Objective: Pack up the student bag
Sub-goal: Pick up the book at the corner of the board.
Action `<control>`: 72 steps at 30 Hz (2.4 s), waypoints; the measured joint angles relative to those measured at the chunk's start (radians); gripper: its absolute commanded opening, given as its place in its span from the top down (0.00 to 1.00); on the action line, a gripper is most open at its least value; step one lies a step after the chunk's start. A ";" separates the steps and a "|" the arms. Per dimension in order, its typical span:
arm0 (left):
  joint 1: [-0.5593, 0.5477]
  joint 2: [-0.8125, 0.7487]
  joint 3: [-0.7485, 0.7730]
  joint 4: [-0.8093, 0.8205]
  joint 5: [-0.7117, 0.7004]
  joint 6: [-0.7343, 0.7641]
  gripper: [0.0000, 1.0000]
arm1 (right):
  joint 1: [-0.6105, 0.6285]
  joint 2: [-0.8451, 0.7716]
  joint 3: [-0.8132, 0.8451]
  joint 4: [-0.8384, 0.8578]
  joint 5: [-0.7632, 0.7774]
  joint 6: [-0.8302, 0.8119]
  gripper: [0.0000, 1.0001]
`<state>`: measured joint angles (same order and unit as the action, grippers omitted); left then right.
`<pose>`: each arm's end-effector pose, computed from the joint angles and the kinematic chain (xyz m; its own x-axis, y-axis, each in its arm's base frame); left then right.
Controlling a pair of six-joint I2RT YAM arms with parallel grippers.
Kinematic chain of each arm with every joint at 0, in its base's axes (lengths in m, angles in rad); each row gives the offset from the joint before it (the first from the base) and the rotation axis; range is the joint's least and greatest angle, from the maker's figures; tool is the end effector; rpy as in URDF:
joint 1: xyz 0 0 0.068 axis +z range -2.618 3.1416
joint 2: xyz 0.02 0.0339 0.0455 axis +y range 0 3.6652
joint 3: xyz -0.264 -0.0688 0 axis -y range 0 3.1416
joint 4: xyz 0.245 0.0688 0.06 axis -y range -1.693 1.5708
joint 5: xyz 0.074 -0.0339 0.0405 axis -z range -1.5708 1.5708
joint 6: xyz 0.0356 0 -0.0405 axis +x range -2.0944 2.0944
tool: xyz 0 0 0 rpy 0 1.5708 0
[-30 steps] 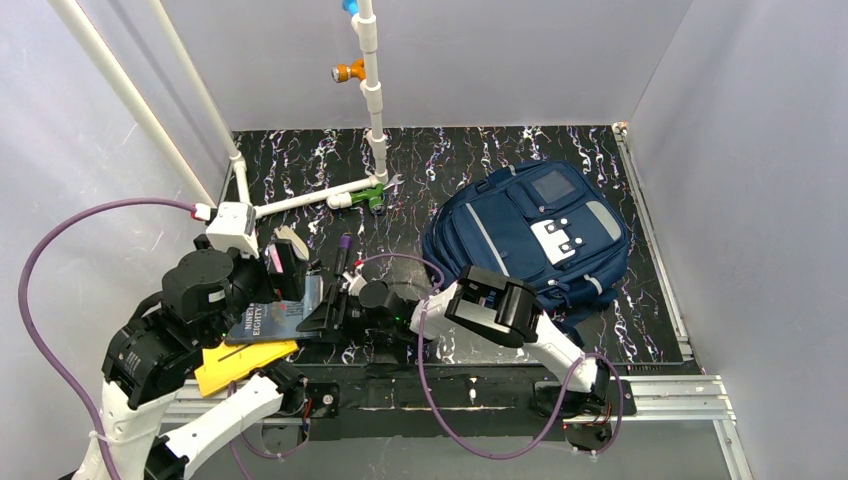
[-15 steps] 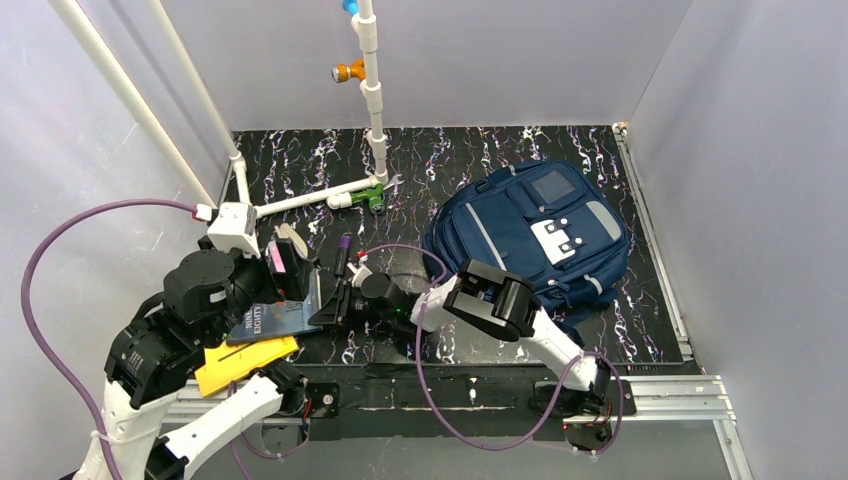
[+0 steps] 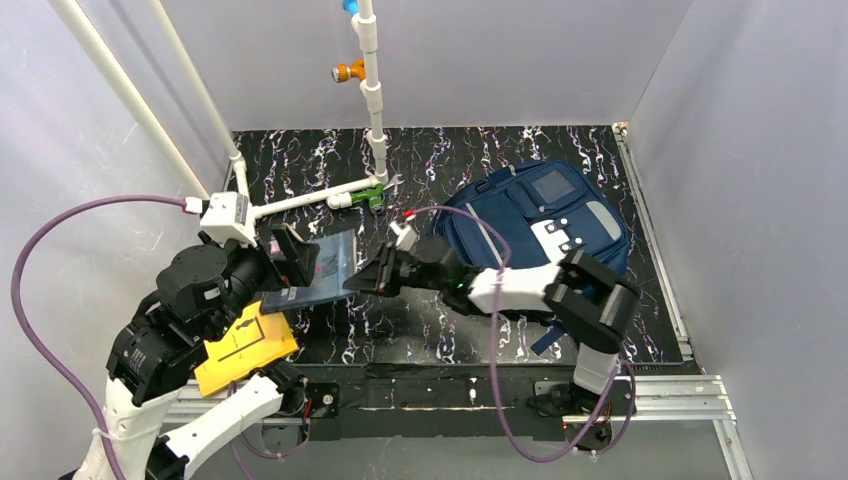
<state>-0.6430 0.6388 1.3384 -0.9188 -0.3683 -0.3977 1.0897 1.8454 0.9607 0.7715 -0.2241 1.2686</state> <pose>0.0569 -0.0266 0.4513 -0.2682 -0.2506 -0.9302 0.1890 0.9331 -0.3059 0.1787 0.3594 0.2038 -0.9383 0.2141 -0.2717 -0.2377 0.1716 0.9560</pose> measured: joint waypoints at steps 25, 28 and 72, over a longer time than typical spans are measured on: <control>0.001 0.366 -0.287 0.860 0.340 -0.723 0.02 | -0.452 -0.629 -0.354 -0.030 0.146 0.242 0.99; 0.001 0.417 -0.287 0.903 0.347 -0.795 0.05 | -0.451 -0.644 -0.357 -0.019 0.158 0.249 0.99; -0.006 0.408 -0.518 1.066 0.126 -0.676 1.00 | -0.446 -0.856 -0.121 -0.742 0.237 -0.300 0.02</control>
<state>-0.6491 1.0466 0.8207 0.1474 -0.2420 -1.0740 0.6434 0.9894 0.8402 0.0296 0.0124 0.9684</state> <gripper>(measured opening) 0.177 0.983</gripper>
